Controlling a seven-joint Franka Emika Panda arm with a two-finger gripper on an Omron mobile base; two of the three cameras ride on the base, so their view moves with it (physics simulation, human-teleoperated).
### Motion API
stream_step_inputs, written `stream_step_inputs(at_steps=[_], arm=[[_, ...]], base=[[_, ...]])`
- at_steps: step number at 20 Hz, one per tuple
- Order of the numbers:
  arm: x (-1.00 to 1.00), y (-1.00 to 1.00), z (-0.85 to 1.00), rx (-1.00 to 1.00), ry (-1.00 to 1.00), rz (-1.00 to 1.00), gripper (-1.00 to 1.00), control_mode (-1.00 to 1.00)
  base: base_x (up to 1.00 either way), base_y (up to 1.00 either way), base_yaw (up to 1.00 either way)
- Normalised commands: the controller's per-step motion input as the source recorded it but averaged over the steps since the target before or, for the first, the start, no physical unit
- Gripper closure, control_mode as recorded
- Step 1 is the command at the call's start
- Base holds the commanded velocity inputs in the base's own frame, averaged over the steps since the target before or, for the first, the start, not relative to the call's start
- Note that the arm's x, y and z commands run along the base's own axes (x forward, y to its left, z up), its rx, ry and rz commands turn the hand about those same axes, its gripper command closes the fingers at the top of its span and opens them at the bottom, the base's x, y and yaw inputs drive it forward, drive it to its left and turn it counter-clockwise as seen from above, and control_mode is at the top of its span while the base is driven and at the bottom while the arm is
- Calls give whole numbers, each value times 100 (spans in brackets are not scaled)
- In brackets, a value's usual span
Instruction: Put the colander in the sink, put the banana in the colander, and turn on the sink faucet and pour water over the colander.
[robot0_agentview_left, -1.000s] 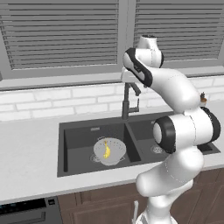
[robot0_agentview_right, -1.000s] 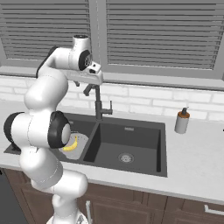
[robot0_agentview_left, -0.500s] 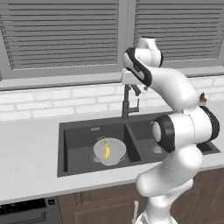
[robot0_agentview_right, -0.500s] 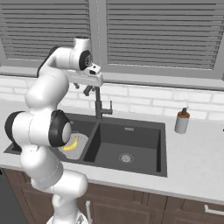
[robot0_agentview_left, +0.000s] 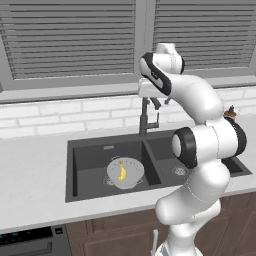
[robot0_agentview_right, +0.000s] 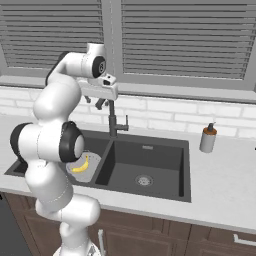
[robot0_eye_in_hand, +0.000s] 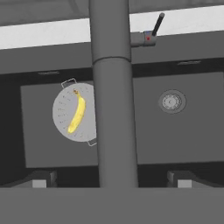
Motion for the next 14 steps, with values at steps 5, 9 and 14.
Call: stream_step_inputs(at_steps=[5, 9, 14], arm=[[1, 0, -15, -1, 4, 0, -100, -100], [0, 0, -20, -3, 4, 0, -100, -100], [0, 0, -23, -2, 2, 0, -100, -100]], base=[[0, 0, 0], [0, 0, 0], [0, 0, 0]])
